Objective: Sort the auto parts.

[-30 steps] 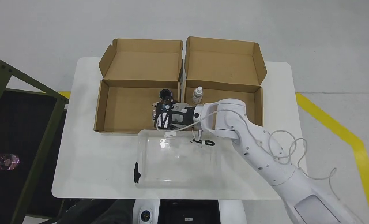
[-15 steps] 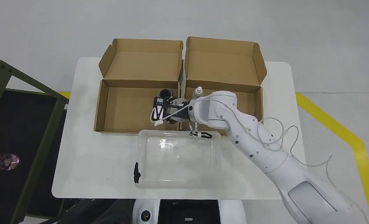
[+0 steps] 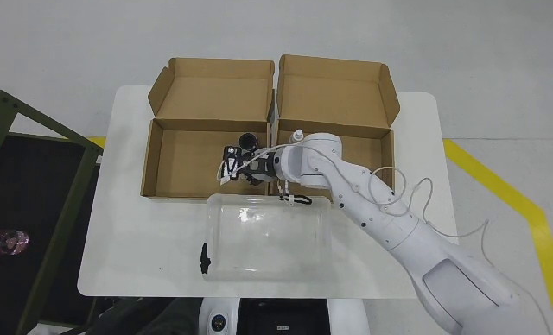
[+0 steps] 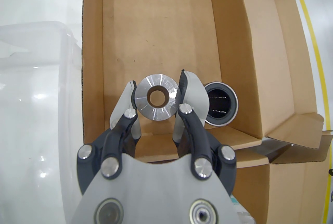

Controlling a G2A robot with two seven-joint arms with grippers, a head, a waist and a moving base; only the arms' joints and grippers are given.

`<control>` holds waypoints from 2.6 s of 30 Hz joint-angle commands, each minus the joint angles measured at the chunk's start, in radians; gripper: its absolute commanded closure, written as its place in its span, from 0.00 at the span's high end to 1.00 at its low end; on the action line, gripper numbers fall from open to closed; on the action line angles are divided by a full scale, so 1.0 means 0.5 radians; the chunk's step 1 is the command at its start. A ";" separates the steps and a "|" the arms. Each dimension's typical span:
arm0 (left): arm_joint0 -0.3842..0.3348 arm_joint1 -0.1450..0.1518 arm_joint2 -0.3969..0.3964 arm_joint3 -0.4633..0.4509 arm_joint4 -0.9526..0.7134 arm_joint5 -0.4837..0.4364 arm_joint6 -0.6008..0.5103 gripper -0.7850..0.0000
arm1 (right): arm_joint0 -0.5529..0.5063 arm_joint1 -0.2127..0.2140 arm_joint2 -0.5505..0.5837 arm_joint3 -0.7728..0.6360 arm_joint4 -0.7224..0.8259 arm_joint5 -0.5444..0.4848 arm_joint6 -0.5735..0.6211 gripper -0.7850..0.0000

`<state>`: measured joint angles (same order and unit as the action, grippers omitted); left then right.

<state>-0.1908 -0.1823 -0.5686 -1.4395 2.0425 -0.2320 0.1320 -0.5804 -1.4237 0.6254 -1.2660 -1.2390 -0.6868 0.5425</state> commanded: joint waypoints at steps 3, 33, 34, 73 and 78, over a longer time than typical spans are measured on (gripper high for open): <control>0.000 0.000 0.000 0.000 0.000 0.000 0.000 1.00 | 0.024 -0.026 -0.036 0.077 -0.002 -0.001 0.001 0.00; 0.000 0.000 0.000 0.000 0.000 0.000 0.000 1.00 | 0.094 -0.152 -0.127 0.356 -0.085 0.006 -0.034 0.31; 0.000 0.000 0.000 0.000 0.000 0.000 0.000 1.00 | 0.094 -0.153 -0.126 0.354 -0.088 0.003 -0.034 0.33; 0.000 0.000 0.000 0.000 0.000 0.000 0.000 1.00 | -0.652 0.133 0.646 -0.900 -0.176 -0.231 -0.058 0.43; 0.000 0.000 0.000 0.000 0.000 0.000 0.000 1.00 | -0.885 0.195 0.832 -1.104 -0.238 -0.276 -0.146 0.46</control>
<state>-0.1908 -0.1823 -0.5686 -1.4395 2.0425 -0.2320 0.1320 -0.9965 -1.3327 1.0188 -1.7980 -1.3503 -0.8211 0.4795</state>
